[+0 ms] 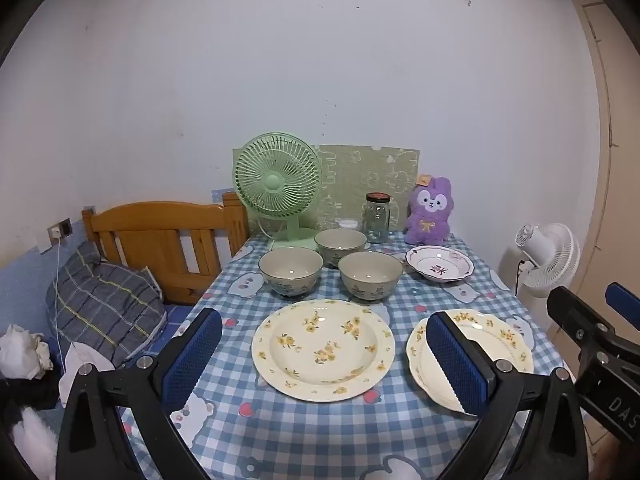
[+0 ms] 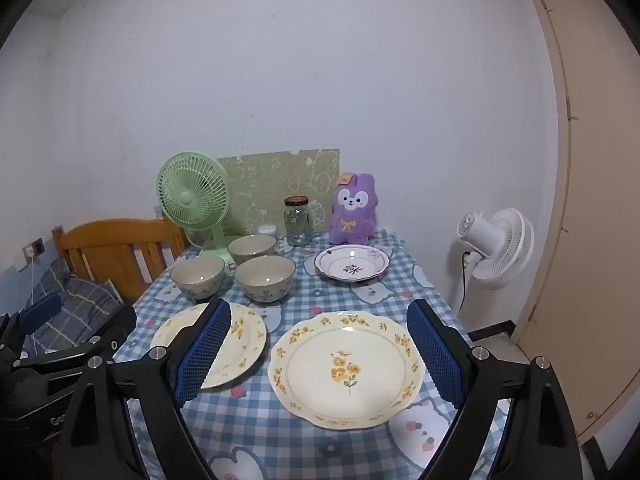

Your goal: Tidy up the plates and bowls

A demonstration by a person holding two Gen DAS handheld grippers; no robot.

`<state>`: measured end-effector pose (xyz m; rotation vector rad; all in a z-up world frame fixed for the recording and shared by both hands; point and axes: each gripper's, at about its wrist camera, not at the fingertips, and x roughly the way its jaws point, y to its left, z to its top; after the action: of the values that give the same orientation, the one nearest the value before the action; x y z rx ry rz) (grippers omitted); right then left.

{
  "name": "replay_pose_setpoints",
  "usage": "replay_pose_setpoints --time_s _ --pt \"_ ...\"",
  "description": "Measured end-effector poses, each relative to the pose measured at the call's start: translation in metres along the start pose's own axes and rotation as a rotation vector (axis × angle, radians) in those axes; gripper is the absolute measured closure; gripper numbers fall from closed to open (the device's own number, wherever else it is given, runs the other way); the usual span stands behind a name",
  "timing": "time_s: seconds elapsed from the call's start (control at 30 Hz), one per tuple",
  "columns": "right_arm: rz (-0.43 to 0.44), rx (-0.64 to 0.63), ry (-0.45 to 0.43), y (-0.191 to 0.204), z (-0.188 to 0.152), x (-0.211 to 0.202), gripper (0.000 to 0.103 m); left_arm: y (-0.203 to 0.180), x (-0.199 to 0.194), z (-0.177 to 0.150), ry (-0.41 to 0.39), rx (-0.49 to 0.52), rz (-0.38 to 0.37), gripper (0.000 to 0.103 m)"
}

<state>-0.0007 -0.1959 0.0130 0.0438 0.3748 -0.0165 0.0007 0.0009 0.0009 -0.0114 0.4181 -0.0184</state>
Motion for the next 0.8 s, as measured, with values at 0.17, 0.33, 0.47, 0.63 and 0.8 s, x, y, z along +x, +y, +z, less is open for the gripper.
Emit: replay_pose_setpoints --time_s 0.17,0.33,0.47,0.63,0.8 --pt "-0.003 0.008 -0.014 -0.007 -0.001 -0.002 0.012 0.012 0.009 0.003 0.032 -0.023 -0.030 0.000" --pt "-0.015 -0.030 0.024 0.003 -0.005 0.009 0.012 0.004 0.011 0.000 0.027 -0.005 -0.003 0.000" --pt "-0.023 -0.034 0.035 0.009 -0.003 0.014 0.012 0.002 0.013 -0.004 0.016 0.011 0.008 0.000" --pt "-0.026 -0.010 0.033 0.005 -0.005 0.013 0.012 0.003 0.011 -0.006 0.005 0.011 -0.012 0.000" --pt "-0.023 0.004 0.041 0.002 -0.006 0.015 0.012 -0.001 0.009 -0.004 -0.004 0.035 -0.004 0.000"
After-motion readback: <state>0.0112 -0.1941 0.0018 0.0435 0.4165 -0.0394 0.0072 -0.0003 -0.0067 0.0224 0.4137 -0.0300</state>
